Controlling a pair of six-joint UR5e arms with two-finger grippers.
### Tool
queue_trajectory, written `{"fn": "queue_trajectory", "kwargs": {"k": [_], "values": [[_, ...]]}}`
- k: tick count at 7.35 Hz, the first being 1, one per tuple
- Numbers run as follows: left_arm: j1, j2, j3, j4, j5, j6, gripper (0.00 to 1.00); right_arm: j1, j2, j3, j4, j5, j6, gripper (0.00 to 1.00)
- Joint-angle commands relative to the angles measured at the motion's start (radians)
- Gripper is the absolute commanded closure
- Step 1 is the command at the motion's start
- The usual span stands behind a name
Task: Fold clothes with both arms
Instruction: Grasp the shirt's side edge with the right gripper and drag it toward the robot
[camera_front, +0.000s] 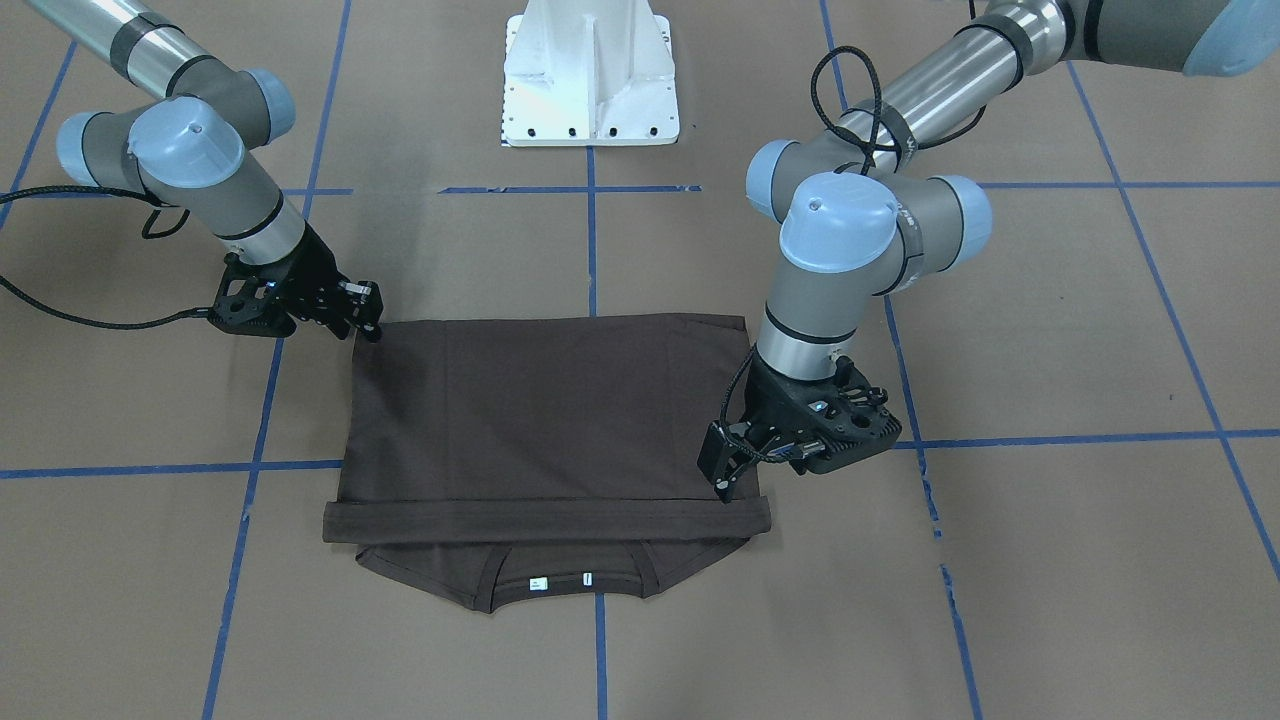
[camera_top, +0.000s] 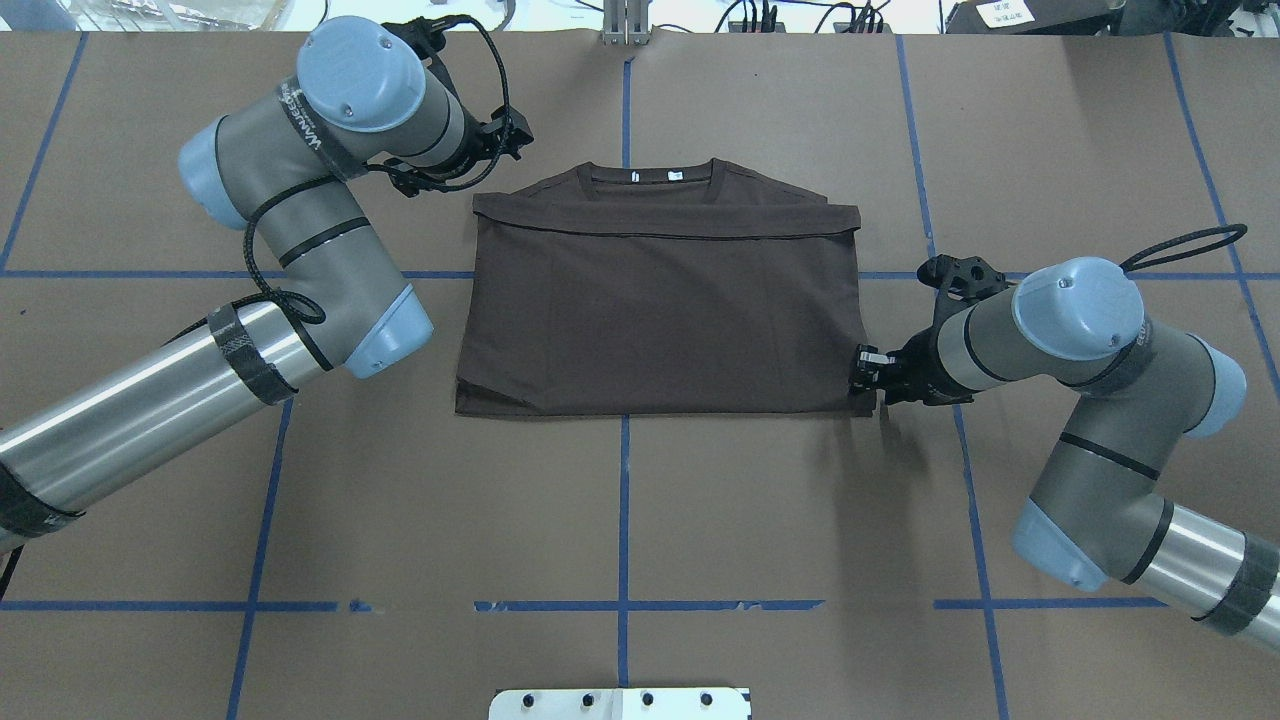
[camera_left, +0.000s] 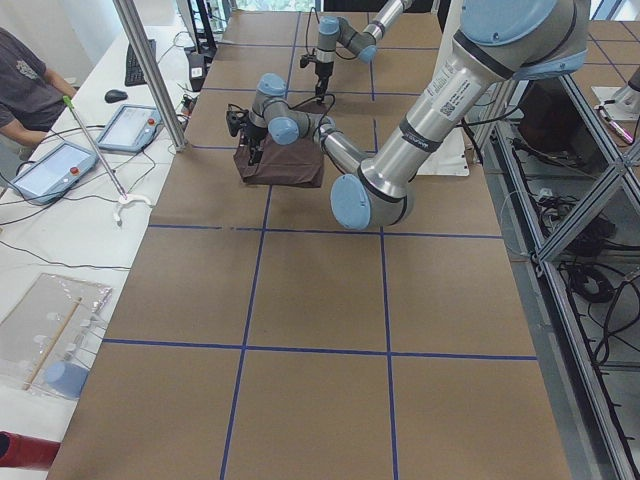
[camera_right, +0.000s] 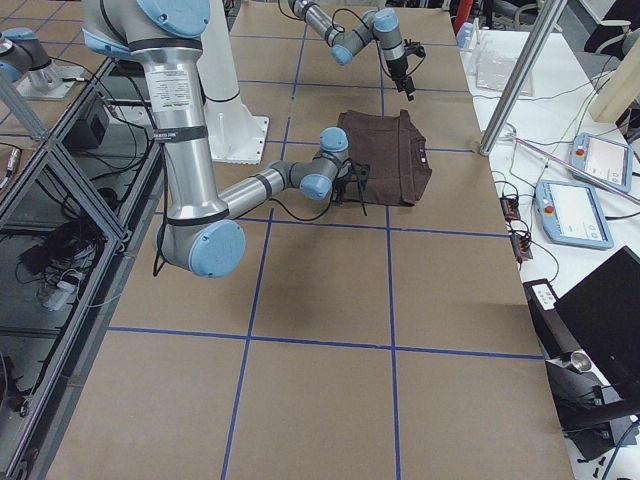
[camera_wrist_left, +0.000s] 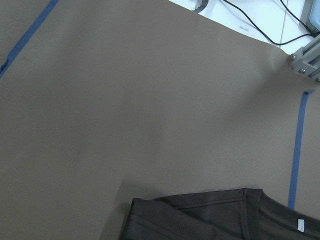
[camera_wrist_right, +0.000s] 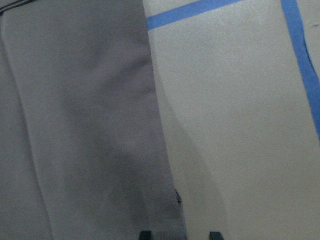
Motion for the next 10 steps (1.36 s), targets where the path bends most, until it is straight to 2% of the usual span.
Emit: {"fn": "queue_trajectory", "kwargs": {"k": [1,2,3,4,5,8,9,10], "values": [[0.0,0.0,0.0,0.0,0.0,0.002,0.0,-0.002,0.002,-0.006,-0.009,0.0,0.0,0.51],[0.0,0.0,-0.001,0.0,0.0,0.002,0.0,-0.003,0.003,-0.006,-0.02,0.0,0.0,0.53],[0.0,0.0,-0.001,0.0,0.0,0.002,0.0,-0.003,0.003,-0.006,-0.021,0.002,0.0,0.71],[0.0,0.0,-0.001,0.0,0.0,0.002,0.0,-0.003,0.002,-0.006,-0.021,0.008,0.0,0.95],[0.0,0.0,0.0,0.0,0.0,0.003,0.0,-0.003,0.003,-0.004,-0.021,0.009,0.0,1.0],[0.0,0.0,0.0,0.0,0.002,0.003,0.0,0.0,0.0,0.013,-0.018,0.009,0.0,1.0],[0.0,-0.001,-0.001,0.0,0.0,0.003,0.0,0.001,-0.017,0.035,-0.017,0.006,0.0,1.0],[0.0,-0.003,-0.001,0.001,0.002,0.003,0.0,-0.037,-0.064,0.096,-0.017,0.009,0.004,1.0]]}}
